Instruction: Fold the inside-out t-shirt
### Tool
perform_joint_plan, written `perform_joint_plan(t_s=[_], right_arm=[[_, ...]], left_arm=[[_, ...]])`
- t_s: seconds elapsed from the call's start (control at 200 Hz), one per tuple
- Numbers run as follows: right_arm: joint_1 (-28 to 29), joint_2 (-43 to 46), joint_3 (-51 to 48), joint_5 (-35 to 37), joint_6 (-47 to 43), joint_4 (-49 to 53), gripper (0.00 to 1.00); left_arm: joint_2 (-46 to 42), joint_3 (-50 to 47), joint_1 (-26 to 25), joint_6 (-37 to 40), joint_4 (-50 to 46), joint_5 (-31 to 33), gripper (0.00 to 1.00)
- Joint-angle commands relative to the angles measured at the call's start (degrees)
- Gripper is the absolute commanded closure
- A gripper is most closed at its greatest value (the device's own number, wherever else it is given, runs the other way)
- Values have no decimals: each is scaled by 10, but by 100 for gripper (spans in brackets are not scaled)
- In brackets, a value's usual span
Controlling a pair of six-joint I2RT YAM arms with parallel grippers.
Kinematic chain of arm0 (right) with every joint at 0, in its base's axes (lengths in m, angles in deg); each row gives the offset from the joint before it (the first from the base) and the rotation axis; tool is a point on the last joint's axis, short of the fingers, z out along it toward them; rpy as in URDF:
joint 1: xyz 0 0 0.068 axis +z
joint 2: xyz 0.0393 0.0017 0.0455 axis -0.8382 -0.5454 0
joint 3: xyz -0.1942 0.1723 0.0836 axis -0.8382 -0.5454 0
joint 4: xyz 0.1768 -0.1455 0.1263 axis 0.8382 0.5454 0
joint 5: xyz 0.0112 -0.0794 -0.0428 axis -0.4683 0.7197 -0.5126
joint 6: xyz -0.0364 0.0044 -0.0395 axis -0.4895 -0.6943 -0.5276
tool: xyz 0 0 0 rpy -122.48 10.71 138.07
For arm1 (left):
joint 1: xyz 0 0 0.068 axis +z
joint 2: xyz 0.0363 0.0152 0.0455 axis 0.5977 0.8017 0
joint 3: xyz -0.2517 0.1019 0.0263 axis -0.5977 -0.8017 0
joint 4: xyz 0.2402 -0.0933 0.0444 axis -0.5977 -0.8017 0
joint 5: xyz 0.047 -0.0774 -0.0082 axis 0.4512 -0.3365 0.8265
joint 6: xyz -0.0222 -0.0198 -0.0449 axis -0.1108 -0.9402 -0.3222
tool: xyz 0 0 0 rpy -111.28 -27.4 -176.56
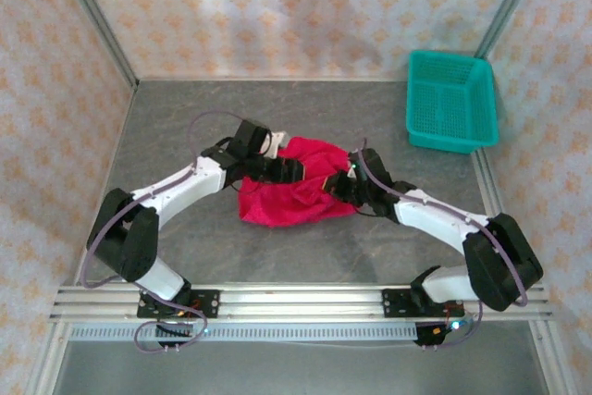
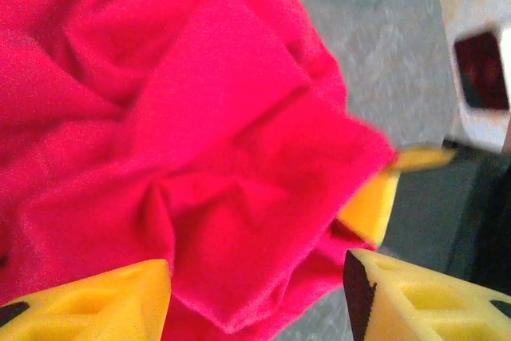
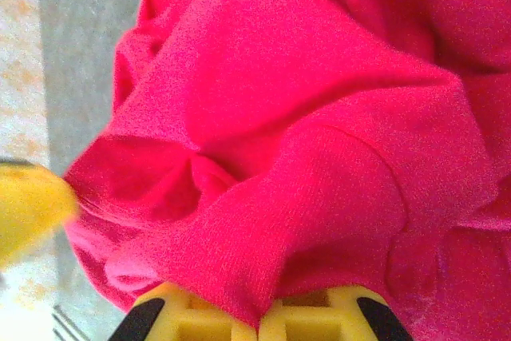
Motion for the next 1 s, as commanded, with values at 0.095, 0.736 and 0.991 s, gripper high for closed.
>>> perform_joint_plan(t_s=[0.095, 0.736, 0.991], right_arm=[[-24, -1, 10, -45, 48, -61, 100], [-26, 9, -5, -40, -47, -18, 100], [-28, -36, -21, -4, -104, 9, 100]], left_arm=[[15, -19, -12, 46, 60, -31, 40], [91, 138, 22, -18, 64, -20, 100], [53, 231, 87, -5, -38, 15, 100]])
